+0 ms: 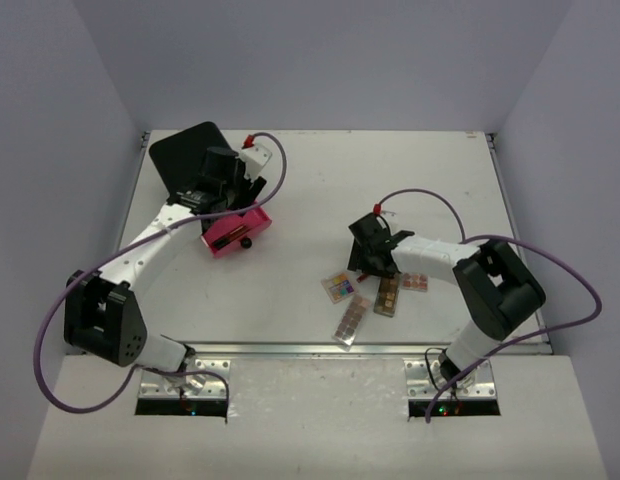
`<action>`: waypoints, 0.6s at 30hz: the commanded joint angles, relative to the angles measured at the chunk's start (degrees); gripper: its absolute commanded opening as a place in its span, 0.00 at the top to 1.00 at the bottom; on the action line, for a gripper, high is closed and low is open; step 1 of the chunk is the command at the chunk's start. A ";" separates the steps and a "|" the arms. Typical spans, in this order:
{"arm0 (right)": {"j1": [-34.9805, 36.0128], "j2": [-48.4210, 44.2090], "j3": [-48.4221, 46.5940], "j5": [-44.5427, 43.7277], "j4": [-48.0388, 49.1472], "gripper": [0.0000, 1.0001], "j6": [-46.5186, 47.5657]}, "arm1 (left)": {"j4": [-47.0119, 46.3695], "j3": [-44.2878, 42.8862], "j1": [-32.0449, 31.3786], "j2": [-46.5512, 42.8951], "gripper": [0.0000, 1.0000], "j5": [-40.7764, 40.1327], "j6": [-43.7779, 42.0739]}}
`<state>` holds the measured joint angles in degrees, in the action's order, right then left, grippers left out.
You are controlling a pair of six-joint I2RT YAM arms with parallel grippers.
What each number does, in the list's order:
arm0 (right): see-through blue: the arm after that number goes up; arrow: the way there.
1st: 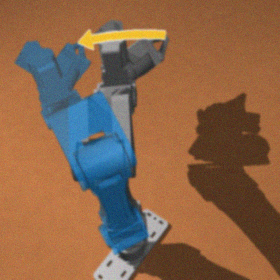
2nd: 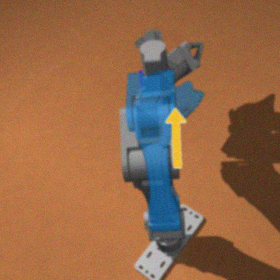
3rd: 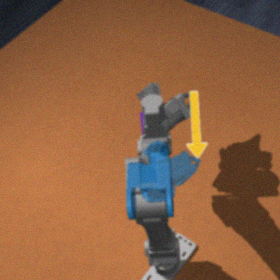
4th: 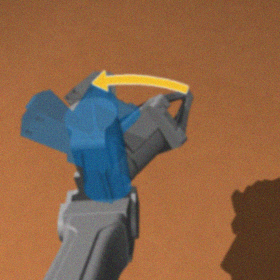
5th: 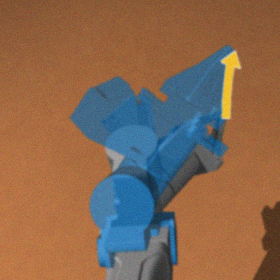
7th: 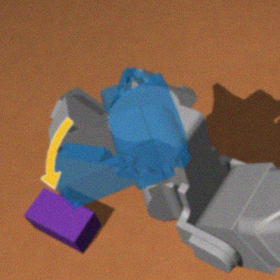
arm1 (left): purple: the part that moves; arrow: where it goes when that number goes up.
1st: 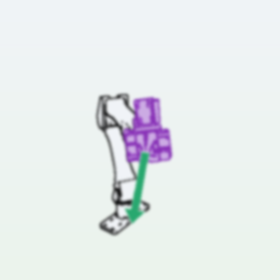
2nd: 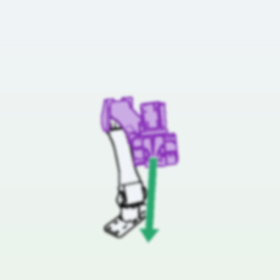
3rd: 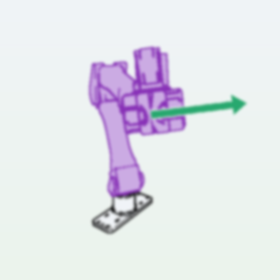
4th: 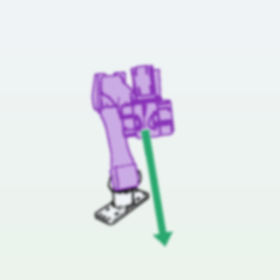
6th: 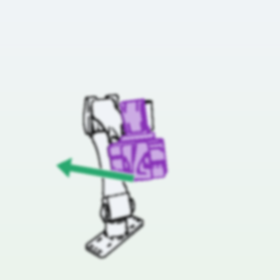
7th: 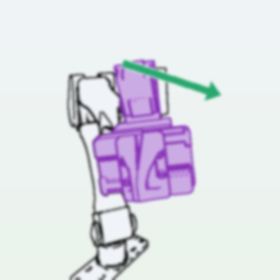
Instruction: Organize the makeup
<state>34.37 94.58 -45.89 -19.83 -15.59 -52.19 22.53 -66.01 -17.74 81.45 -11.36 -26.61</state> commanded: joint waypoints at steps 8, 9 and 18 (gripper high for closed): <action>0.43 10.03 -6.74 -4.46 -3.29 0.56 -0.79 | -4.04 -10.80 8.61 0.85 0.25 -0.37 2.85; 0.43 10.38 -7.18 -4.39 -3.05 0.60 -0.67 | -4.40 -11.43 10.50 1.78 0.25 -0.19 2.86; 0.26 14.31 -13.55 -3.78 -2.78 0.98 1.42 | -11.79 -11.65 19.79 8.08 0.25 -1.02 1.52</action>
<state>34.65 104.60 -56.89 -24.02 -17.24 -51.27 16.72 -76.62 -0.10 87.98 -12.25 -24.97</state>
